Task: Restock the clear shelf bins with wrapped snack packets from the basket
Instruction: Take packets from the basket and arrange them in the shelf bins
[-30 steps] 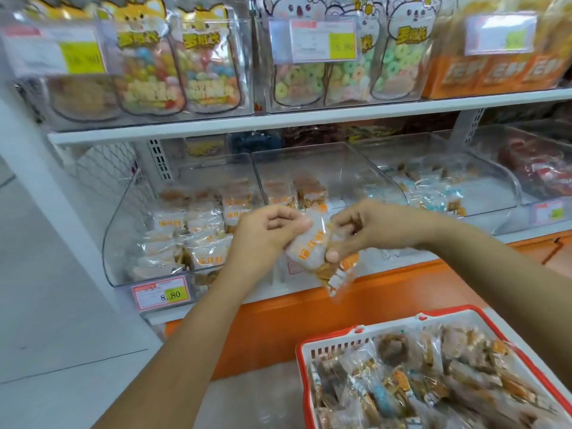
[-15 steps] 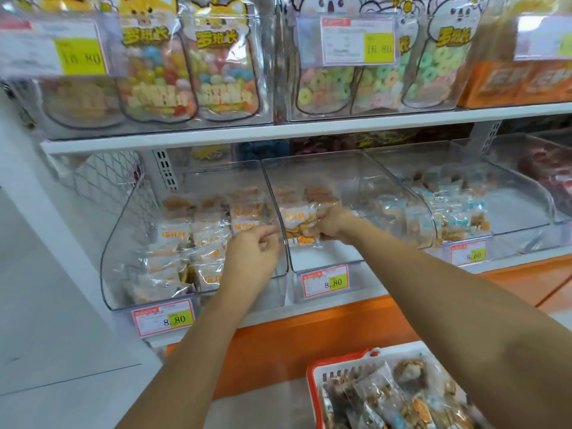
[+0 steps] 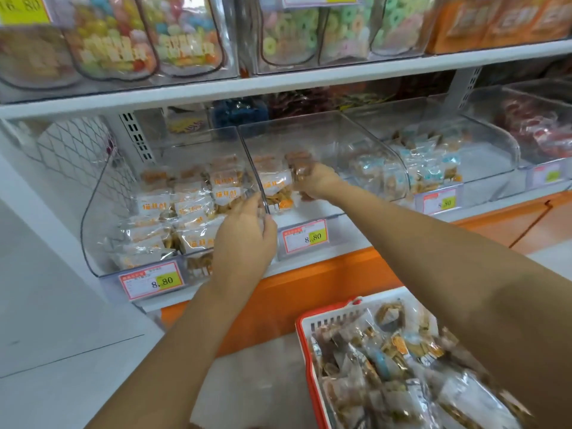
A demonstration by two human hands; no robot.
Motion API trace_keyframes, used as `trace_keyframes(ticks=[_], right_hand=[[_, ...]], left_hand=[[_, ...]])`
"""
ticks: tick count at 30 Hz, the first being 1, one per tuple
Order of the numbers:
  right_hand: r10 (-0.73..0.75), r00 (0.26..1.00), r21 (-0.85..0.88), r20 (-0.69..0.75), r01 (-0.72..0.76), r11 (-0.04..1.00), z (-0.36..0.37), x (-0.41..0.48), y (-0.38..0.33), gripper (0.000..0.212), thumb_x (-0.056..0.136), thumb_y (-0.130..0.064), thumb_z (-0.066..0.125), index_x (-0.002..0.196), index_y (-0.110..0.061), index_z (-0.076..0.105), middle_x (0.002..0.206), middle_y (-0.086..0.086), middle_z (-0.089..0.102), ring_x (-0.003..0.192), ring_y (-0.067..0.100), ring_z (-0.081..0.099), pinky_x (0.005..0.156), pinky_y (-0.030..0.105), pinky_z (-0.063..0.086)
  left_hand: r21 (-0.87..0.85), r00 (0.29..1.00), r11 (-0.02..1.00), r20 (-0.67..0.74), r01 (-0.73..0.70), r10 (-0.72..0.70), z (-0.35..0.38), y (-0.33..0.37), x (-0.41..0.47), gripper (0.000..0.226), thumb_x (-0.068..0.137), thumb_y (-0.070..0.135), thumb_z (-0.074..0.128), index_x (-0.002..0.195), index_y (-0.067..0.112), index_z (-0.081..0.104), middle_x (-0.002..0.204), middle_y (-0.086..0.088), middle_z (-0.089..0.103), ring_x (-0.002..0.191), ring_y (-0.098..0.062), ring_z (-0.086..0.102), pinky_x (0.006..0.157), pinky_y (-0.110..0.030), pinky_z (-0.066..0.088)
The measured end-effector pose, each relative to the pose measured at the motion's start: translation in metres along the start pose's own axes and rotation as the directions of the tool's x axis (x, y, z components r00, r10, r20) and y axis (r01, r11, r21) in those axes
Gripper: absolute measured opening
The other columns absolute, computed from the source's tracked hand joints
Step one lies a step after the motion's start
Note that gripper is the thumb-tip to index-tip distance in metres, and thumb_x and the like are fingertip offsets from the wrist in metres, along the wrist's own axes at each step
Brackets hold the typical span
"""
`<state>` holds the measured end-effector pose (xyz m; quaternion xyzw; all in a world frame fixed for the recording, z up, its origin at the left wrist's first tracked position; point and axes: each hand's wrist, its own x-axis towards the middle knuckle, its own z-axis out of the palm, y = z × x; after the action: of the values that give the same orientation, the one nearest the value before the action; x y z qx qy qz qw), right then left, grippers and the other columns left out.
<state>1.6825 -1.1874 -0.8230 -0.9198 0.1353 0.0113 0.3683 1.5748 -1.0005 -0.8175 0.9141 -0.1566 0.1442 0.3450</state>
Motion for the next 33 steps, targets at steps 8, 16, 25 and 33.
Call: trace_keyframes(ticks=[8,16,25,33], right_hand=[[-0.245,0.969,-0.106,-0.013,0.242,0.964,-0.066,-0.154,0.045,0.03,0.09,-0.031,0.064,0.07,-0.01,0.057,0.062,-0.003,0.058,0.056,0.008,0.054,0.053,0.019,0.041],[0.16,0.812,-0.49,0.561,0.17,0.855,-0.003,-0.25,0.149,0.05,0.083,-0.038,0.072,0.123,-0.014,0.056,0.113,0.0,0.061,0.099,0.019,0.057,0.084,0.03,0.046],[0.205,0.869,-0.613,0.45,0.134,0.778,0.035,-0.265,0.17,0.035,0.08,-0.027,0.073,0.109,-0.01,0.063,0.107,0.006,0.065,0.096,0.021,0.061,0.079,0.031,0.052],[-0.574,0.717,-0.39,-0.397,0.434,0.812,0.006,-0.257,0.119,0.028,0.069,-0.008,0.081,0.086,-0.012,0.059,0.085,0.0,0.055,0.076,0.018,0.053,0.061,0.025,0.041]], left_hand=[[-0.08,0.945,0.968,0.21,-0.237,0.249,0.026,0.027,-0.066,0.022,0.096,0.023,0.048,0.082,0.011,0.061,0.077,-0.002,0.061,0.071,-0.016,0.054,0.065,-0.03,0.043],[0.158,0.445,0.933,0.895,-0.325,0.003,0.098,-0.003,-0.122,0.026,0.095,0.02,0.044,0.098,0.005,0.065,0.09,-0.011,0.065,0.071,-0.021,0.056,0.059,-0.035,0.042],[0.249,0.328,0.942,0.93,-0.225,-0.168,0.099,-0.013,-0.126,0.028,0.097,0.021,0.045,0.076,0.008,0.056,0.067,-0.002,0.041,0.057,-0.014,0.036,0.052,-0.027,0.029],[-0.407,0.458,0.492,0.889,0.769,0.019,0.068,0.04,-0.099,0.062,0.079,0.057,0.064,0.119,0.01,0.06,0.116,-0.017,0.067,0.104,-0.026,0.067,0.093,-0.038,0.053]])
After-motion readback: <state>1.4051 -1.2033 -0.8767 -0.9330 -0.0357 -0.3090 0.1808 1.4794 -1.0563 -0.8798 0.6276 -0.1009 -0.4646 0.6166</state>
